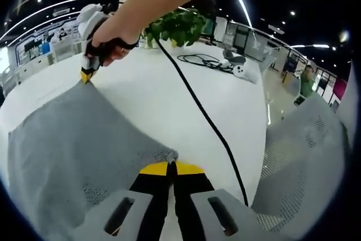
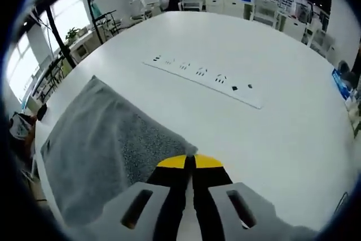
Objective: Fold the towel on the table until its edges align and the towel forms a compact rectangular stack.
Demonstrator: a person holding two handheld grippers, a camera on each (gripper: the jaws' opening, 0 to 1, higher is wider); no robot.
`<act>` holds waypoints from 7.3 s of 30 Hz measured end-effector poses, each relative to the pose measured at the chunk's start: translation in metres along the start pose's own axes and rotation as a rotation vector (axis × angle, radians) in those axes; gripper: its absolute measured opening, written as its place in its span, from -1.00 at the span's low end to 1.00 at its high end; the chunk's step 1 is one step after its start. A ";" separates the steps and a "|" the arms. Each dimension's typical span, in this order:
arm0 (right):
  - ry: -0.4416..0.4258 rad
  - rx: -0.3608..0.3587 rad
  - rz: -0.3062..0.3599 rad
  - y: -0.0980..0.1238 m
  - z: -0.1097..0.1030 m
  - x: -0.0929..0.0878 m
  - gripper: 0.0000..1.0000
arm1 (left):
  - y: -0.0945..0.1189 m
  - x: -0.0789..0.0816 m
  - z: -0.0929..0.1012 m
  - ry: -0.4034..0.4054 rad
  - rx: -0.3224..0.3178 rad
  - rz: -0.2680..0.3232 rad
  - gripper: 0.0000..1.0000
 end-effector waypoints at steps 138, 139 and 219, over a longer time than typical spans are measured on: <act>-0.151 0.017 0.099 0.089 -0.072 0.079 -1.00 | 0.134 0.001 0.006 0.210 0.214 0.389 -0.97; -0.146 0.016 0.100 0.088 -0.073 0.080 -1.00 | 0.135 0.000 0.006 0.215 0.217 0.385 -0.97; -0.125 0.103 0.126 0.023 -0.123 0.057 -0.85 | 0.136 -0.094 -0.030 0.395 0.315 0.133 -0.95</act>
Point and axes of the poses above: the point that each gripper's makers call its tool centre point, and the gripper's own axes: y roughly backward along the fingers, z roughly to its right, x roughly out of its top, the point moved 7 cm from there along y, roughly backward along the fingers, and after that the axes turned 12 degrees about -x, right-handed, at the moved point
